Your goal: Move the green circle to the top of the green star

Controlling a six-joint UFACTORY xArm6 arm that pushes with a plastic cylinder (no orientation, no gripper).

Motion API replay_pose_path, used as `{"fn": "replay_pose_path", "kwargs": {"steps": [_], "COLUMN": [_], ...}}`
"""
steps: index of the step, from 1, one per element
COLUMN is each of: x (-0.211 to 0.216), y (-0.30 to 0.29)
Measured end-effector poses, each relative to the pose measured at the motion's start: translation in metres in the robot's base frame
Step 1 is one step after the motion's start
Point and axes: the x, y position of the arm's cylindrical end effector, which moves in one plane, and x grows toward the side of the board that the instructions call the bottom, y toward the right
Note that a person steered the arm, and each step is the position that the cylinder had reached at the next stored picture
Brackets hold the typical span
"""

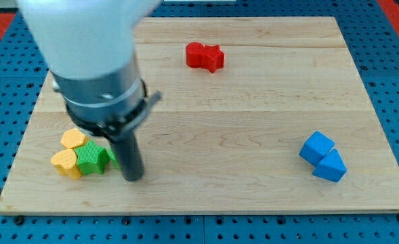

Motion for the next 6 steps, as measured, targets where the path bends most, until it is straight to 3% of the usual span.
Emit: {"fn": "replay_pose_path", "kwargs": {"steps": [1,3,6], "x": [-0.023,-0.070,-0.058], "y": [-0.022,0.029,-0.028]}}
